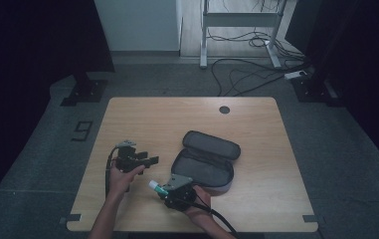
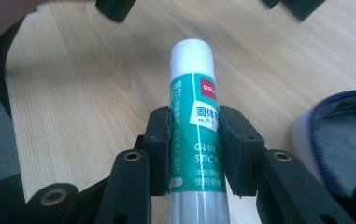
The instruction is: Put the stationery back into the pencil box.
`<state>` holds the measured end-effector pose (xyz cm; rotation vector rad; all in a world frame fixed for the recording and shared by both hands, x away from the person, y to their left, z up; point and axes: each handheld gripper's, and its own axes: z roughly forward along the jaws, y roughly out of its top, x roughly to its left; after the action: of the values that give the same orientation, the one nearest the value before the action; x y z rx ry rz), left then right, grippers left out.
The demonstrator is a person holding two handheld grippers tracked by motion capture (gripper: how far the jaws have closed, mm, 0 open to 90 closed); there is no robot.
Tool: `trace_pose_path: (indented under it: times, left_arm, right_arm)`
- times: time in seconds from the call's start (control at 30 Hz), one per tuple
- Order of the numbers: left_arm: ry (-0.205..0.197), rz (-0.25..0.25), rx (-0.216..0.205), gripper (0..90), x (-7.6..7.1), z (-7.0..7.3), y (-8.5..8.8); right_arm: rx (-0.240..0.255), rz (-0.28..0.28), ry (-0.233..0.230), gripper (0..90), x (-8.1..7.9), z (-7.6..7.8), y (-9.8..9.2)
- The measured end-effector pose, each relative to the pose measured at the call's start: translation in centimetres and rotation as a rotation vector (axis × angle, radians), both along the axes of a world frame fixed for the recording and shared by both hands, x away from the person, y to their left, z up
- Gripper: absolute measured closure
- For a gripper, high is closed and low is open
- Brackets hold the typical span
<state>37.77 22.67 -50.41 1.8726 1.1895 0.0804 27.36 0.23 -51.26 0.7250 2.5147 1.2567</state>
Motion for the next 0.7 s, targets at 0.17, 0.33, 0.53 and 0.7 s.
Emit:
trace_pose_path:
  times: [0.17,0.33,0.53,0.7]
  left_arm:
    - [0.005,-0.003,0.004,32.5,0.0,-0.1,-0.1]
    - [0.007,-0.002,0.005,32.5,0.0,-0.2,-0.1]
    - [0.012,-0.004,0.013,32.5,0.1,-0.4,-0.1]
    - [0.017,-0.001,0.014,32.5,0.1,-0.5,-0.1]
  right_arm:
    - [0.031,-0.025,-0.018,64.8,0.2,1.1,-1.1]
    - [0.053,-0.052,-0.036,64.8,0.3,2.0,-2.3]
    - [0.059,-0.08,-0.047,64.8,0.6,2.6,-3.4]
    - [0.068,-0.103,-0.051,64.8,1.0,3.0,-4.2]
